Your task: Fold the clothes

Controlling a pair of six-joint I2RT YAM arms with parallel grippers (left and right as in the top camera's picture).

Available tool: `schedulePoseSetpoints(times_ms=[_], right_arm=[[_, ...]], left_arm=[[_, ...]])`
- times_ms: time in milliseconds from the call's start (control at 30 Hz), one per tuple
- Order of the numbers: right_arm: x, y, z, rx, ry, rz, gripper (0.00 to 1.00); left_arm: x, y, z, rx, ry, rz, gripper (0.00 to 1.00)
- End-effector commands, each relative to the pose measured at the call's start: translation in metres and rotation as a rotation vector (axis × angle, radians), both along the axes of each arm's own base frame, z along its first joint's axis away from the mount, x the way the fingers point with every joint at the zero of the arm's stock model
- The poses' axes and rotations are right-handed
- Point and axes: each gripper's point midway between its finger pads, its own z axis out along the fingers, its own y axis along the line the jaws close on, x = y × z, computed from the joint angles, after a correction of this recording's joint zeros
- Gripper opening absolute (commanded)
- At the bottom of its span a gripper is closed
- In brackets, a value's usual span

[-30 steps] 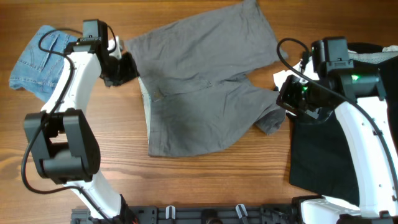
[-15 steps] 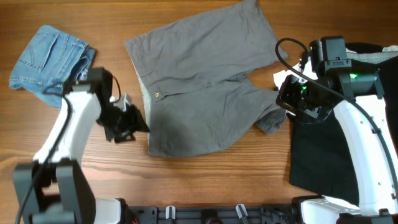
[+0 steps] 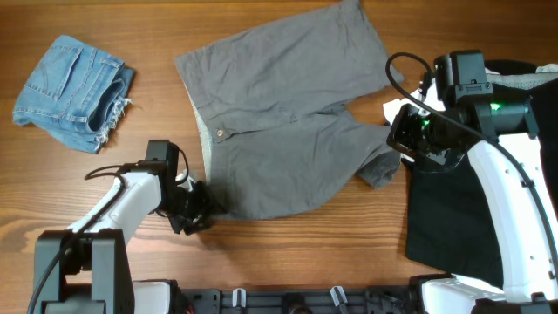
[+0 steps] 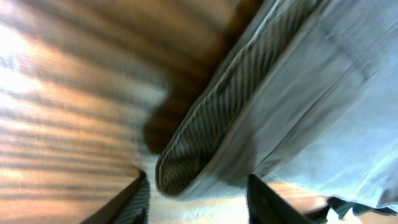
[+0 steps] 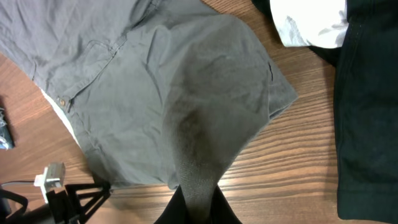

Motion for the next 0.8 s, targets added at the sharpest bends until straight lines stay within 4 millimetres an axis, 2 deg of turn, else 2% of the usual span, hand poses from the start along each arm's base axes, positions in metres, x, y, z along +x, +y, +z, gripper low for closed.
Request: schedulePoseSetpoints(times_ms=[0,133,233,267,333,367,467,533,600,667,767], right_arm=[[0.003,-0.002,0.001,-0.019,-0.013,0.011,0.04],[0.003,-0.002,0.001,-0.023,-0.017,0.027,0.04],[0.004,-0.004,0.0,-0.038,-0.021,0.021,0.04],[0.005,-0.011,-0.001,-0.074,-0.024,0.008,0.04],[0.005,-0.02,-0.002,-0.128,-0.023,-0.006,0.04],[0.003,-0.024,-0.003,-0.152,-0.019,-0.012,0.04],[-0.004,-0.033,0.0,-0.198,-0.013,-0.02,0.04],[-0.008,-0.034,0.006,-0.207,-0.039,0.002,0.04],[-0.009,-0.034,0.019,-0.212,-0.101,0.031,0.04],[-0.008,-0.034,0.037,-0.219,-0.186,0.059,0.04],[0.004,-0.033,0.077,-0.222,-0.366,0.062,0.04]], left_arm=[[0.01,0.019,-0.011,0.126,-0.038,0.032,0.37],[0.014,0.019,-0.012,0.128,-0.057,0.033,0.06],[0.001,0.02,-0.011,0.129,-0.002,0.022,0.04],[-0.002,0.02,-0.009,0.128,0.001,0.005,0.04],[0.003,0.024,0.002,0.131,-0.023,0.024,0.04],[0.007,0.028,0.012,0.132,-0.046,0.047,0.04],[0.02,0.06,0.069,0.205,-0.15,0.147,0.04],[0.018,0.084,0.111,0.299,-0.246,0.168,0.04],[0.011,0.1,0.145,0.378,-0.319,0.211,0.04],[0.003,0.102,0.165,0.405,-0.376,0.224,0.04],[-0.011,0.1,0.177,0.416,-0.422,0.233,0.04]])
